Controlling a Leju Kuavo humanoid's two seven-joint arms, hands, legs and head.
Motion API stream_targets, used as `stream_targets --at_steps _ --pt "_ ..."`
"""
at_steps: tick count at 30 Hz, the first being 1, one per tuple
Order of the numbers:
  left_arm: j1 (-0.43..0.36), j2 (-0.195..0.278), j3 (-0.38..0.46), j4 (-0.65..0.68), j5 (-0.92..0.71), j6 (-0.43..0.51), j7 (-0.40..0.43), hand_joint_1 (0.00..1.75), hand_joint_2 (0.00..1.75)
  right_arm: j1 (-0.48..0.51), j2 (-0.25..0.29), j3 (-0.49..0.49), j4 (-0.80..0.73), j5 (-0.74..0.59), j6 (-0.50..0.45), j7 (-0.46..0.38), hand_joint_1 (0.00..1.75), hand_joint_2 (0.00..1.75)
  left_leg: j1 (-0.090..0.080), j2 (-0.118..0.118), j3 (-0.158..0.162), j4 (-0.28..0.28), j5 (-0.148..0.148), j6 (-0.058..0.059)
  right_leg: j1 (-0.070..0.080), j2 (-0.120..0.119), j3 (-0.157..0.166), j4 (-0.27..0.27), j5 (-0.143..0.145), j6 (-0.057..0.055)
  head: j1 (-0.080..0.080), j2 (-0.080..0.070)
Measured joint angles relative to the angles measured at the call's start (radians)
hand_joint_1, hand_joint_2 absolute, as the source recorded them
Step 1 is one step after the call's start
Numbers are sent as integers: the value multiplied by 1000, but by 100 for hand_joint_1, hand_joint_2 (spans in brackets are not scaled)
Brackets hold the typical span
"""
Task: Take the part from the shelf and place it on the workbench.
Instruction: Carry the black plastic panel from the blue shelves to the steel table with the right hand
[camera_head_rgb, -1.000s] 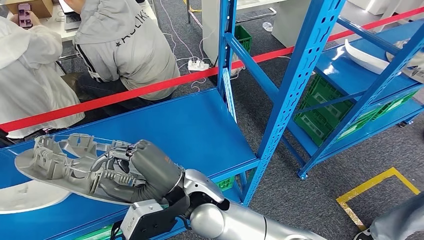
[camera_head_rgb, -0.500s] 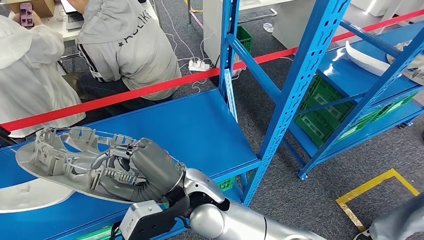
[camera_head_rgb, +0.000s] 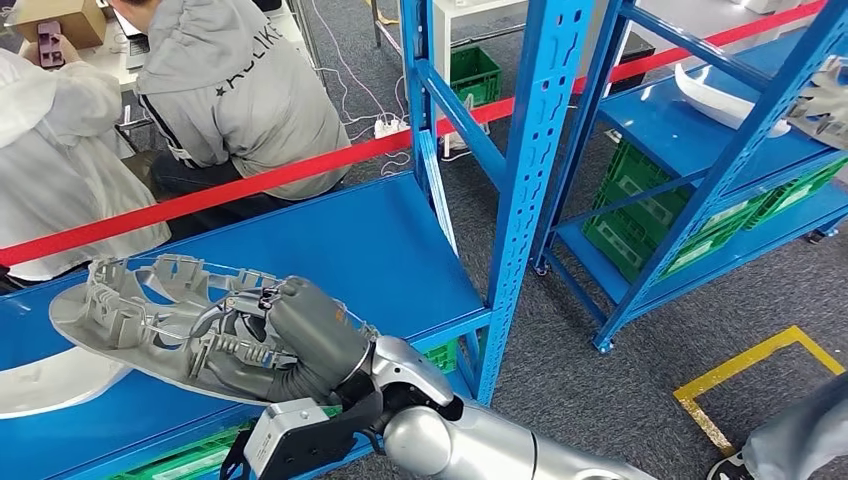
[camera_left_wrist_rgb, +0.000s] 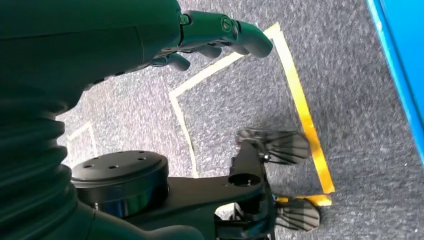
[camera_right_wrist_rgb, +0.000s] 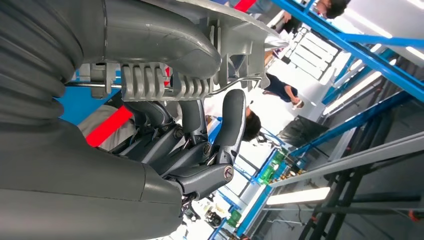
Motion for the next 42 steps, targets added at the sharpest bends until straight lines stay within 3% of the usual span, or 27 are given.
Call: stream_targets --at_steps 2,3,4,7,8,11,12,14,16,17,18,19,21,23,24,26,28,29,31,32,33,34,36,37,39,40,42 --pt "2 1 0 1 0 0 1 0 175 0 0 0 0 0 0 0 175 175 -1 0 -29 105 -55 1 4 -1 -18 0 13 -3 -1 0" --pt "2 2 0 1 0 0 2 0 175 1 0 0 0 0 0 0 175 175 -2 0 -20 110 -56 3 5 -2 -28 0 21 -2 -1 0" --pt "3 3 0 1 0 0 3 0 175 1 0 0 0 0 0 1 175 175 -3 0 10 74 -42 6 6 -2 -37 1 29 -1 -1 0" --pt "-1 5 0 0 -10 1 12 0 175 1 0 0 0 0 0 2 175 175 -10 -1 136 -121 13 20 9 -1 -55 0 53 12 0 0" --pt "-2 6 0 0 -15 1 18 0 175 1 0 0 0 0 0 3 175 175 -14 -1 153 -154 21 26 9 -2 -56 -2 61 19 1 0" --pt "-1 9 0 0 -28 1 34 0 175 0 -1 0 0 1 0 7 175 175 -19 -1 145 -164 44 47 8 -2 -56 -17 87 40 1 0" --pt "-1 10 0 0 -29 2 38 0 175 0 -1 0 -1 1 0 9 175 175 -18 0 139 -165 56 55 7 -2 -61 -13 79 45 2 0" --pt "-2 11 0 0 -30 6 44 0 175 0 -2 0 -1 1 0 11 175 175 -14 4 120 -170 82 70 5 -2 -86 49 8 51 4 0" --pt "0 10 0 -1 -32 13 48 0 175 0 -2 0 -2 1 1 13 175 175 -16 6 92 -170 105 77 6 -2 -121 184 -93 54 7 0" --pt "1 9 0 0 -33 15 50 0 175 0 -3 0 -2 1 2 14 175 175 -18 7 77 -168 115 78 7 -2 -129 241 -119 55 8 0" --pt "2 8 0 0 -35 16 52 0 175 0 -3 0 -2 2 3 14 175 175 -19 7 61 -166 126 78 7 -2 -123 273 -125 54 8 0" --pt "2 7 0 0 -36 17 55 0 175 0 -4 0 -2 3 3 15 175 175 -20 8 46 -164 136 77 9 -2 -97 264 -112 51 8 0" --pt "1 5 0 0 -37 18 62 0 175 -2 -4 0 -5 5 6 18 175 175 -22 8 21 -158 153 74 14 -3 4 154 -84 37 8 0" --pt "-1 3 0 -1 -38 18 67 0 175 -6 0 0 -10 8 10 23 175 175 -24 8 5 -154 168 65 22 -4 94 29 -91 22 8 0" --pt "-2 2 0 0 -38 18 69 0 175 -9 2 0 -12 8 13 25 175 175 -24 8 2 -154 176 59 25 -4 114 -4 -99 16 9 0" --pt "-2 0 0 0 -38 18 70 0 175 -14 6 1 -15 9 17 27 175 175 -22 9 -1 -160 192 45 28 -5 111 -19 -87 5 12 0" --pt "-2 -1 0 0 -38 18 70 0 175 -18 12 2 -17 10 18 29 175 175 -20 7 -12 -147 170 33 22 -7 100 -31 -64 -8 11 0" --pt "-2 -1 0 0 -38 18 70 0 175 -19 15 2 -17 10 20 29 175 175 -19 6 -24 -113 130 26 18 -9 90 -36 -50 -13 9 0" --pt "-3 -2 0 0 -39 18 70 0 175 -21 20 3 -18 9 23 30 175 175 -15 5 -52 4 30 13 16 -9 62 -37 -25 -18 5 0" --pt "-3 -2 0 0 -39 18 70 0 175 -21 21 4 -18 9 25 30 175 175 -13 5 -61 64 0 7 16 -10 45 -37 -12 -17 5 0" --pt "-3 -2 0 0 -39 18 70 0 175 -21 22 4 -18 9 27 31 175 175 -11 5 -61 104 -7 3 15 -10 30 -36 -1 -15 5 0" --pt "-3 -2 0 0 -39 18 70 0 175 -21 23 5 -18 8 29 32 175 175 -9 5 -45 114 12 0 13 -10 13 -36 12 -12 4 0" --pt "-5 -2 0 0 -41 18 69 0 175 -21 25 6 -18 8 30 33 175 175 -3 5 33 44 60 -7 9 -10 -19 -32 37 -3 4 0" --pt "-8 -3 0 0 -43 18 69 0 175 -22 26 6 -20 8 30 33 175 175 -2 4 94 -32 61 -9 8 -9 -34 -28 49 4 3 0" --pt "-14 -5 0 -1 -46 18 70 0 175 -22 31 8 -24 9 30 34 175 175 -4 -1 173 -145 31 4 10 -9 -47 -24 69 18 3 0" --pt "-16 -6 0 -1 -48 18 70 0 175 -23 32 9 -25 9 30 34 175 175 -8 -3 186 -170 19 15 11 -9 -48 -25 79 26 3 0" --pt "-17 -7 -1 -1 -50 18 72 0 175 -25 33 11 -26 9 30 34 175 175 -9 0 170 -169 32 40 9 -9 -51 -28 89 39 4 0"
